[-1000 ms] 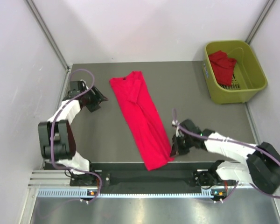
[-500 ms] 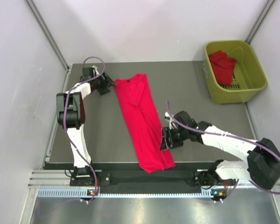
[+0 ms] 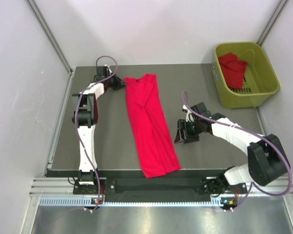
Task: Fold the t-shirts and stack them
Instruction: Fold the tshirt
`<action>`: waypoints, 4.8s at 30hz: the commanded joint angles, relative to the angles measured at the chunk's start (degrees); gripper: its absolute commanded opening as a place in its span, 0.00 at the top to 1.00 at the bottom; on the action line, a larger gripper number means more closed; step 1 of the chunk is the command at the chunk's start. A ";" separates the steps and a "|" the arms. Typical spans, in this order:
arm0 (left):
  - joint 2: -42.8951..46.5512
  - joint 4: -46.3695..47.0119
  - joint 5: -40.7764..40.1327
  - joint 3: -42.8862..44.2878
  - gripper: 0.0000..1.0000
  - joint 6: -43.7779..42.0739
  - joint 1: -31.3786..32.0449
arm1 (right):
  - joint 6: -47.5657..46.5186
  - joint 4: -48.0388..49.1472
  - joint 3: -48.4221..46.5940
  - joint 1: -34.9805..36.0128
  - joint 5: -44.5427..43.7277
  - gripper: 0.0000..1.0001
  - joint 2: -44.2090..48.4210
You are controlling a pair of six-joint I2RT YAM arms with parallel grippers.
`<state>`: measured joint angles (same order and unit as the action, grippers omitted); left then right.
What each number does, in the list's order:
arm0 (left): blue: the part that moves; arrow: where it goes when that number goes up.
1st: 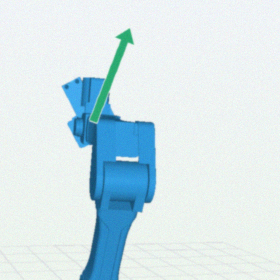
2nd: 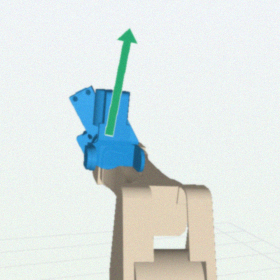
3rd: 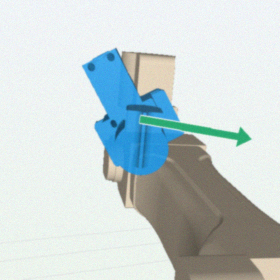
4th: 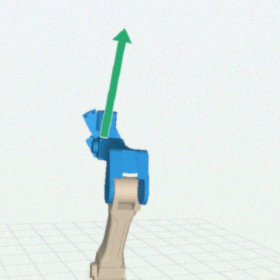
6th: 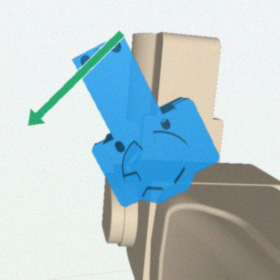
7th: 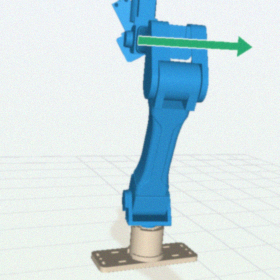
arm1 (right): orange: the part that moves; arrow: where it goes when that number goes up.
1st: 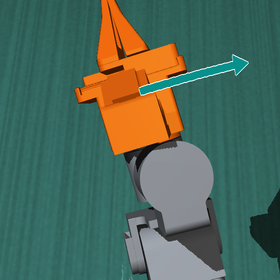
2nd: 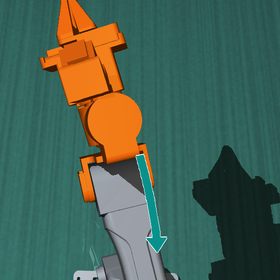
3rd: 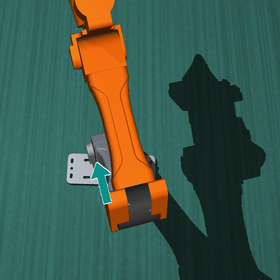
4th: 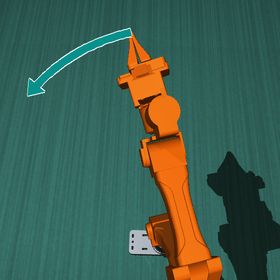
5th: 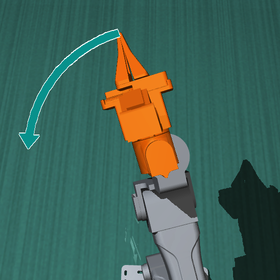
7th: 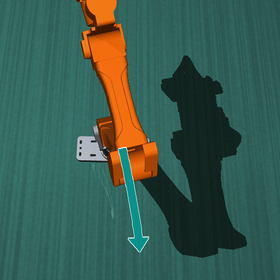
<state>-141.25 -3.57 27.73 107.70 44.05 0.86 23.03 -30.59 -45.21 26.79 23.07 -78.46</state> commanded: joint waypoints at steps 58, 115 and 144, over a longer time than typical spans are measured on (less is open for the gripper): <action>98.44 -49.95 -34.84 -62.00 0.57 6.22 24.80 | 17.58 25.31 -15.43 35.08 4.53 0.97 -21.91; 89.75 -25.97 -5.23 -83.17 0.35 11.93 24.98 | 6.07 12.14 5.47 6.88 12.08 0.58 2.25; 72.43 -18.14 -3.38 -87.66 0.64 11.67 26.65 | 8.26 23.81 16.12 5.65 15.68 0.65 -4.86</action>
<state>-67.20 -19.75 29.65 20.38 58.13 27.20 30.89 -10.72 -29.89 32.84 37.78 -82.87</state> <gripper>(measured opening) 0.365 0.352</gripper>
